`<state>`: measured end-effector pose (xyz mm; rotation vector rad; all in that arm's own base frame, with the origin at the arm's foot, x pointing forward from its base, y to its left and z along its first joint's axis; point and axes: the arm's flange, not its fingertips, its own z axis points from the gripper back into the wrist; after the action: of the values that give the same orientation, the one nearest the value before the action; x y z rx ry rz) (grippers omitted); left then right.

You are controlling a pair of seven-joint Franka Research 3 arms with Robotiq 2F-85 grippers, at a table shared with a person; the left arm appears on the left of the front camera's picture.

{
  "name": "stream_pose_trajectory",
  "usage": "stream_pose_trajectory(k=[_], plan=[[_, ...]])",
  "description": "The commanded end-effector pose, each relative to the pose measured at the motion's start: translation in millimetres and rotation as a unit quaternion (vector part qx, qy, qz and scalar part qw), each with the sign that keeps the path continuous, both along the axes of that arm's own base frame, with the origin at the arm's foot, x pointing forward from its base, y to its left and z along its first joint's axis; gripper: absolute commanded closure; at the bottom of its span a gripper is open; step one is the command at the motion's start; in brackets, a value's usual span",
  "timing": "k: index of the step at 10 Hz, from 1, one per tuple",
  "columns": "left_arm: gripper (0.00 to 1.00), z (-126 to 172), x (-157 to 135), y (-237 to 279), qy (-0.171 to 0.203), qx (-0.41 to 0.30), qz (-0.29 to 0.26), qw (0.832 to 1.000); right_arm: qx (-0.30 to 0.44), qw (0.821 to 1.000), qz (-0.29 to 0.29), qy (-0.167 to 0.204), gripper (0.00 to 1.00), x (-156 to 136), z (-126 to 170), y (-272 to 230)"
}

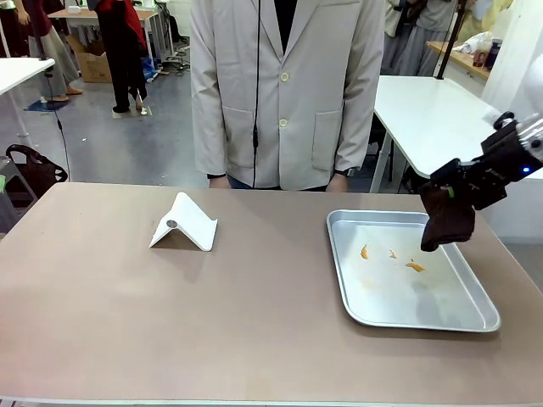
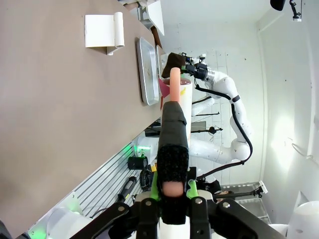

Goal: Clean the surface of the table.
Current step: Clean the area not pointed to by the person.

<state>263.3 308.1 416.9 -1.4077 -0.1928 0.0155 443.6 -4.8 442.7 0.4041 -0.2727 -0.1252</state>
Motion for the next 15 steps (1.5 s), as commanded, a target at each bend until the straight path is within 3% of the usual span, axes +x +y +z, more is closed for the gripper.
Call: stream_pose_trajectory(k=[1, 6, 8, 13, 15], plan=[[0.78, 4, 0, -3, 0.003, -0.004, 0.006, 1.000, -0.075, 0.995, 0.011, 0.061, 1.00, 22, -6, -4], [0.78, 4, 0, -3, 0.003, -0.004, 0.006, 1.000, -0.134, 0.985, 0.005, 0.111, 1.00, 61, -52, -4], [0.78, 4, 0, -3, 0.003, -0.004, 0.006, 1.000, -0.113, 0.985, 0.012, 0.127, 1.00, 75, -81, 10], [0.78, 4, 0, -3, 0.003, -0.004, 0.006, 1.000, -0.079, 0.986, 0.020, 0.149, 1.00, 79, -129, 40], [0.78, 4, 0, -3, 0.003, -0.004, 0.006, 1.000, -0.022, 0.988, 0.044, 0.148, 1.00, 77, -141, 51]])
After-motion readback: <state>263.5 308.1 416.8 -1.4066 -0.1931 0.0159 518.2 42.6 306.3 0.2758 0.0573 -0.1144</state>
